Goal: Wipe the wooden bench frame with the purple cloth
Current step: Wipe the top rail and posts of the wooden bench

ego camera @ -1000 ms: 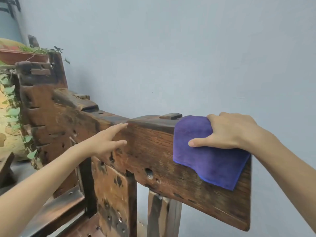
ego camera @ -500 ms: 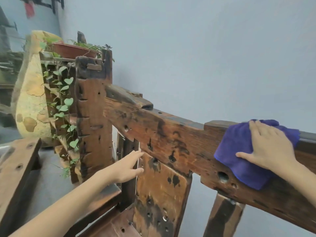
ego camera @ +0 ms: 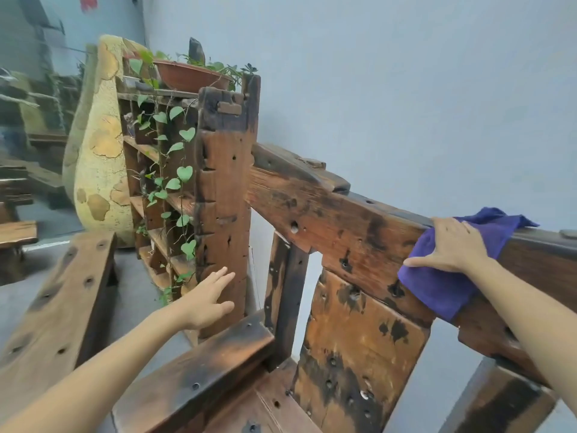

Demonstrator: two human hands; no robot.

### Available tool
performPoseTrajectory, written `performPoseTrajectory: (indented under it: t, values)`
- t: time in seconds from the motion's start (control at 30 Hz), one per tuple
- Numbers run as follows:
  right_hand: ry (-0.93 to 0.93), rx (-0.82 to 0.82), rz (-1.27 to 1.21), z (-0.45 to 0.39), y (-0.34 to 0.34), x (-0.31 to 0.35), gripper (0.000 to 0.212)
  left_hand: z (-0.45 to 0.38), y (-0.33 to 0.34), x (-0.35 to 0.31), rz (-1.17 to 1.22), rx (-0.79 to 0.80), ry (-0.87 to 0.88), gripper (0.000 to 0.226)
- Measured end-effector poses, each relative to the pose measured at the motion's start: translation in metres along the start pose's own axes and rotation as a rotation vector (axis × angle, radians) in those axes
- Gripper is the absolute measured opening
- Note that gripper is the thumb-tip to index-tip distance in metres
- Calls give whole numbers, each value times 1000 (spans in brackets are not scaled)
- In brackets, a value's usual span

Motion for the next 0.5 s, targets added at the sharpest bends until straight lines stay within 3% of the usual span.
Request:
performPoseTrajectory:
  t: [0.13, 0.3, 0.5]
  values:
    - [-40, -141, -161, 2, 14, -2, 99, -24, -25, -13, -39, -20, 92, 70]
    - [102, -165, -171, -25, 14, 0, 72, -77, -39, -29, -35, -65, 168, 69]
    - [136, -81, -215, -94, 21, 33, 69, -184, -36, -96, -12, -60, 362, 74]
Point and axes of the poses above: each hand's wrist, its own z-axis away from the middle knuckle, its own y-axis out of the palm, x = y × z, the point moved 9 cm from there along -z, towards the middle knuckle, and after that the axes turned 5 degrees about x, right-handed, at the moved point
